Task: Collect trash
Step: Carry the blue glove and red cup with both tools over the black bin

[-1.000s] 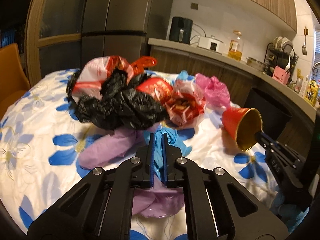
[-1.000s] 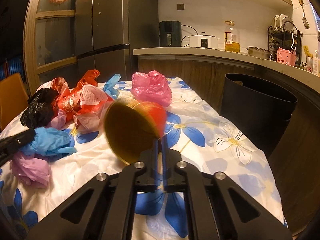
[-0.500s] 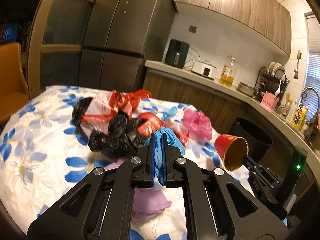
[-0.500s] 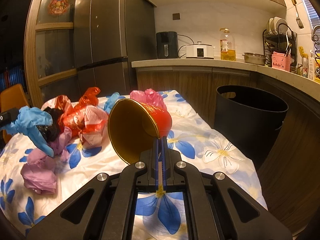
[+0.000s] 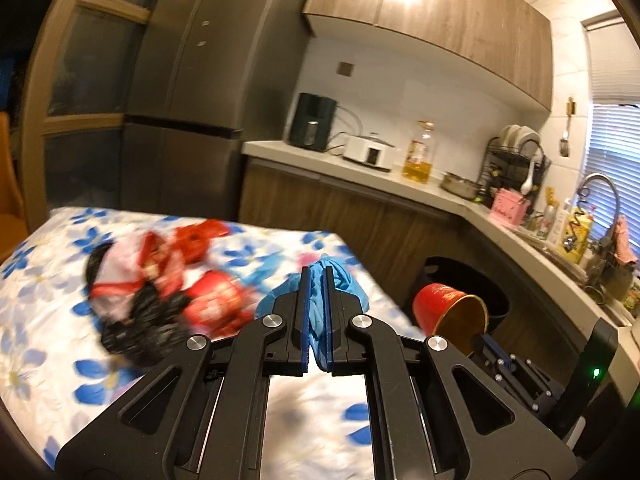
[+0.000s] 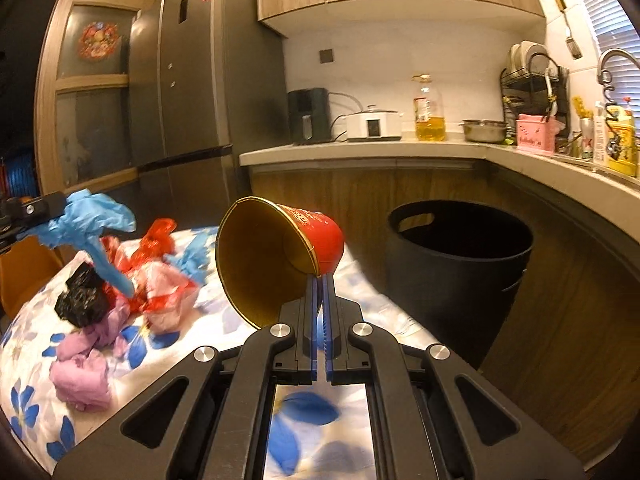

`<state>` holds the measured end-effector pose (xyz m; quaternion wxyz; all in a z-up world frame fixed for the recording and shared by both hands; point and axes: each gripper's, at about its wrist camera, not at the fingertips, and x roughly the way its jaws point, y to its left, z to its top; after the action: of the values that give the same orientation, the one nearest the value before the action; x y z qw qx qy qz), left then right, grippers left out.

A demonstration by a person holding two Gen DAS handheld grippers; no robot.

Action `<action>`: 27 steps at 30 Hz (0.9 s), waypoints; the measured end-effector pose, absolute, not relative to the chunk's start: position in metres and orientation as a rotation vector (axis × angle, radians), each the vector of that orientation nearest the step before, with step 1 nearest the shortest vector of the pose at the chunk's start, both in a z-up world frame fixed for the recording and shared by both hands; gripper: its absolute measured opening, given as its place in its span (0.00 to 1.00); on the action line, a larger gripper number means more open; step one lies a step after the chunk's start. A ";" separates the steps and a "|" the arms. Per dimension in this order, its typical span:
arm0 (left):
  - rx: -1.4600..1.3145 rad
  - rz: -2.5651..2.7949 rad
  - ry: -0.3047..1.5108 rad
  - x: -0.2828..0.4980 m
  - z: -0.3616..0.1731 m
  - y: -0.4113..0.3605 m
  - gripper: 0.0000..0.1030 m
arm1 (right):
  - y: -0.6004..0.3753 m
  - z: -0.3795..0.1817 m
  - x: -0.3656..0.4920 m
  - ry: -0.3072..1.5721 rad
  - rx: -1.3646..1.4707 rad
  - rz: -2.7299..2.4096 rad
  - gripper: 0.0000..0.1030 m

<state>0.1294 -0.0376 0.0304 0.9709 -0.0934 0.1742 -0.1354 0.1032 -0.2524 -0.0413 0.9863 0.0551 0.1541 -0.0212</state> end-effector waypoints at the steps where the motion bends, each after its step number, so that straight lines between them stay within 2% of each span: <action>1: -0.179 -0.296 0.344 0.134 0.035 -0.049 0.04 | -0.258 -0.038 0.103 0.301 0.114 -0.057 0.03; 13: -0.142 -0.503 0.271 0.178 0.056 -0.160 0.04 | -0.332 -0.015 0.110 0.220 0.140 -0.245 0.03; 27: -0.103 -0.594 0.288 0.228 0.038 -0.249 0.04 | -0.392 -0.017 0.135 0.211 0.200 -0.367 0.03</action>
<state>0.2280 -0.2488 0.0377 0.9446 -0.0505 0.1414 -0.2917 0.1350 -0.3922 -0.0168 0.9727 0.0990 0.1047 -0.1819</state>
